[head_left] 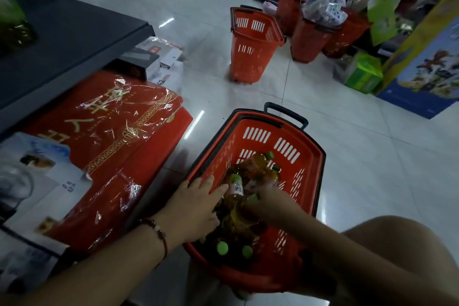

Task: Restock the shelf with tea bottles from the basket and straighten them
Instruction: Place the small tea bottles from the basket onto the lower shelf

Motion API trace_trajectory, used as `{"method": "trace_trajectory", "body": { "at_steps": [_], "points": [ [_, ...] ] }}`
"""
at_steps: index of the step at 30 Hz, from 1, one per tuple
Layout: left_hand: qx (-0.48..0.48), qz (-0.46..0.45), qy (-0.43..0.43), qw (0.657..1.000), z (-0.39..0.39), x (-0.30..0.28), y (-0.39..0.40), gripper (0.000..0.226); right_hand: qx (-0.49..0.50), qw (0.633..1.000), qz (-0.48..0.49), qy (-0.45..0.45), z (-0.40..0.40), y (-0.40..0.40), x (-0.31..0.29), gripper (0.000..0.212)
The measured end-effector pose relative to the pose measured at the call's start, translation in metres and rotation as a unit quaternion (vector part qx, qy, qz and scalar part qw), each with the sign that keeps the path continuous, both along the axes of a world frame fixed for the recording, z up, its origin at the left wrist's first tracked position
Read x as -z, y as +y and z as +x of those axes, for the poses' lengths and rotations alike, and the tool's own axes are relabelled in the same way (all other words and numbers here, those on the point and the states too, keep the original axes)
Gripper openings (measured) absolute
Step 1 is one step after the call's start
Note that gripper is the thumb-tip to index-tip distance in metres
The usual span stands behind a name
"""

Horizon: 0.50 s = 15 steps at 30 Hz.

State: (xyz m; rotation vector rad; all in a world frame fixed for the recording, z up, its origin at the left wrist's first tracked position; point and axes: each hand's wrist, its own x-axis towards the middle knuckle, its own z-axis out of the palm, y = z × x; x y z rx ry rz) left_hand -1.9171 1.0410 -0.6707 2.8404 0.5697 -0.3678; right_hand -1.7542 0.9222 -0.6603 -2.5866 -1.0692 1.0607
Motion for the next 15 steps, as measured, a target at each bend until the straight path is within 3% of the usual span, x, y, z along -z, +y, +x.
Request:
{"method": "trace_trajectory", "body": {
  "at_steps": [2, 4, 6, 8, 10, 12, 15],
  "points": [
    [0.005, -0.085, -0.018, 0.996, -0.001, -0.004, -0.005, 0.095, 0.004, 0.997, 0.058, 0.042, 0.006, 0.001, -0.037, 0.028],
    [-0.034, -0.213, -0.1, 0.971, -0.001, -0.012, -0.01, 0.1, 0.01, 0.991, 0.105, 0.083, 0.004, 0.001, -0.071, 0.029],
    [-0.095, -0.293, -0.199, 0.93, -0.003, -0.016, -0.012, 0.086, 0.015, 0.983, 0.139, 0.117, -0.003, 0.002, -0.092, 0.035],
    [-0.131, -0.291, -0.24, 0.917, -0.007, -0.019, -0.007, 0.069, 0.017, 0.975, 0.155, 0.156, -0.012, 0.005, -0.098, 0.042],
    [-0.155, -0.283, -0.255, 0.911, -0.013, -0.021, -0.002, 0.062, 0.037, 0.963, 0.181, 0.197, -0.019, 0.009, -0.092, 0.055],
    [-0.206, -0.311, -0.279, 0.885, -0.02, -0.021, 0.003, 0.059, 0.081, 0.95, 0.204, 0.223, -0.026, 0.011, -0.064, 0.064],
    [-0.279, -0.343, -0.312, 0.841, -0.03, -0.027, 0.01, 0.053, 0.032, 0.992, 0.078, 0.091, -0.04, 0.0, 0.012, 0.059]
  ]
}}
